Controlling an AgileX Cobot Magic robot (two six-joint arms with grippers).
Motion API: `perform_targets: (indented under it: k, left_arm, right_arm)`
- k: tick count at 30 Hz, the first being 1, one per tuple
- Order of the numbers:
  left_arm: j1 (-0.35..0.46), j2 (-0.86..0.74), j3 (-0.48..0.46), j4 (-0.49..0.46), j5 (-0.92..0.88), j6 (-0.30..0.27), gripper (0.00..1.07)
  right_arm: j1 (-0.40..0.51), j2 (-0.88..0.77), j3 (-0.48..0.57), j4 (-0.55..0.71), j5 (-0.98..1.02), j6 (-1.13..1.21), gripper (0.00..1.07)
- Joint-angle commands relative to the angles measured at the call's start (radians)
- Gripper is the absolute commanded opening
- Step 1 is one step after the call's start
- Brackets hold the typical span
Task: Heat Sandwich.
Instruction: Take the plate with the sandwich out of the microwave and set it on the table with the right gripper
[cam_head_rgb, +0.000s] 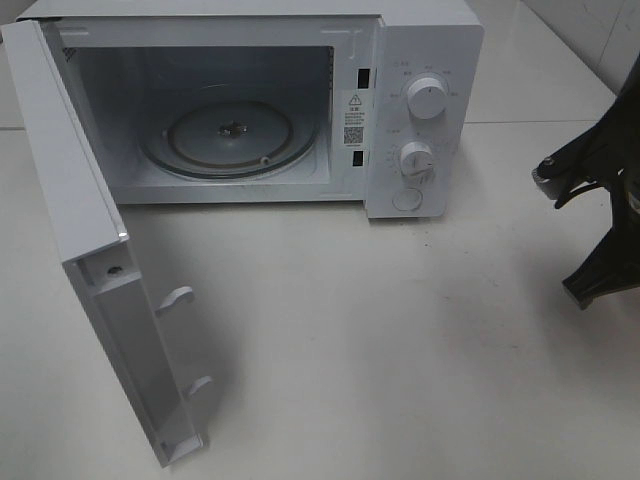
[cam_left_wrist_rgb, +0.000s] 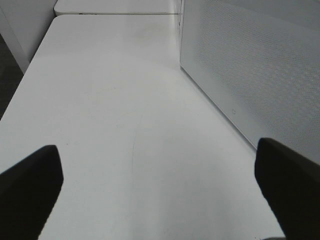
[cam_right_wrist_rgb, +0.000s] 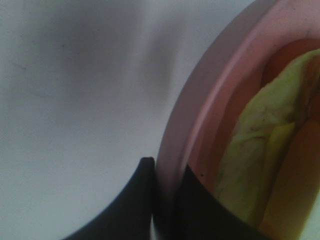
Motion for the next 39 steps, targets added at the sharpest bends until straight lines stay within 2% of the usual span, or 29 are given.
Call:
perform_targets:
  k: [1, 13, 39]
  left_arm:
    - [0.003, -0.027, 0.004, -0.007, -0.016, 0.0, 1.01]
    - [0.003, -0.027, 0.004, -0.007, -0.016, 0.0, 1.01]
    - [0.003, -0.027, 0.004, -0.007, -0.016, 0.0, 1.01]
  right_arm:
    - [-0.033, 0.028, -0.004, -0.058, -0.005, 0.038, 0.01]
    - [-0.106, 0.122, -0.004, -0.096, -0.091, 0.094, 0.01]
    - [-0.152, 0.34, -0.004, -0.187, -0.254, 0.218, 0.02]
